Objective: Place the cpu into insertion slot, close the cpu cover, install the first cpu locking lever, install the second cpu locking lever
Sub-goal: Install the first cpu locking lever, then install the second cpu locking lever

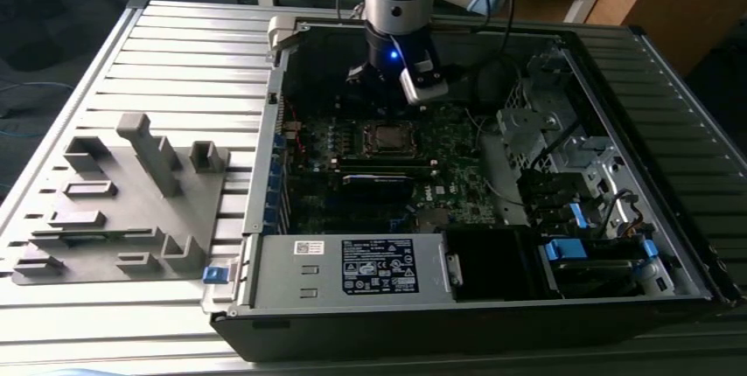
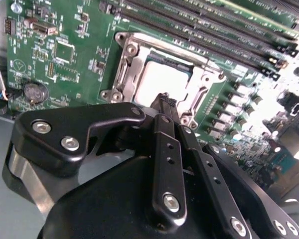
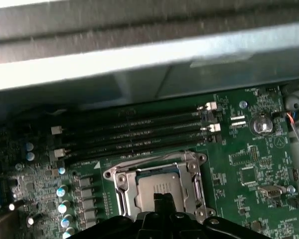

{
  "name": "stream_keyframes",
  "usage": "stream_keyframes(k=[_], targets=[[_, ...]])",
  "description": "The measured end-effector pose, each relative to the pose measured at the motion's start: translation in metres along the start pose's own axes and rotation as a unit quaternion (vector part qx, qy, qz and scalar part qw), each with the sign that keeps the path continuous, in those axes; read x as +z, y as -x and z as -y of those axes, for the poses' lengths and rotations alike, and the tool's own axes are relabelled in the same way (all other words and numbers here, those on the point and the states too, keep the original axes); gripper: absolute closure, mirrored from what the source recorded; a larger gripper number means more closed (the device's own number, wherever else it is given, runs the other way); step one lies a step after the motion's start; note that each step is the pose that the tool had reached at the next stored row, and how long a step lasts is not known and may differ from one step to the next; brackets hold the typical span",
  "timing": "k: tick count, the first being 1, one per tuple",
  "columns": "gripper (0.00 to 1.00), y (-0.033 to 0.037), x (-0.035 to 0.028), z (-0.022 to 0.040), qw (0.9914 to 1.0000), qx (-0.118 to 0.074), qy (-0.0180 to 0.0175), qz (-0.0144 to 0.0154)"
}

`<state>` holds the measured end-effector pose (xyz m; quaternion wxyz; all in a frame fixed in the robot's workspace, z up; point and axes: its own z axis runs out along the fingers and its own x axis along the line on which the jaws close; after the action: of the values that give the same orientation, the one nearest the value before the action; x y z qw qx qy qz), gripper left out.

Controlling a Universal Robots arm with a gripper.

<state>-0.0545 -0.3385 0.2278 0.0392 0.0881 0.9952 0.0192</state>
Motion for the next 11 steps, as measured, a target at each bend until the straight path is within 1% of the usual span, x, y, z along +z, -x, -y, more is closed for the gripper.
stream_keyframes(k=[3, 11], targets=[[0.89, 0.0004, 0.0002, 0.0025, 1.00000, 0.000, 0.0001, 0.0000], [0.89, 0.0016, 0.0013, 0.0024, 1.00000, 0.000, -0.0007, 0.0002]])
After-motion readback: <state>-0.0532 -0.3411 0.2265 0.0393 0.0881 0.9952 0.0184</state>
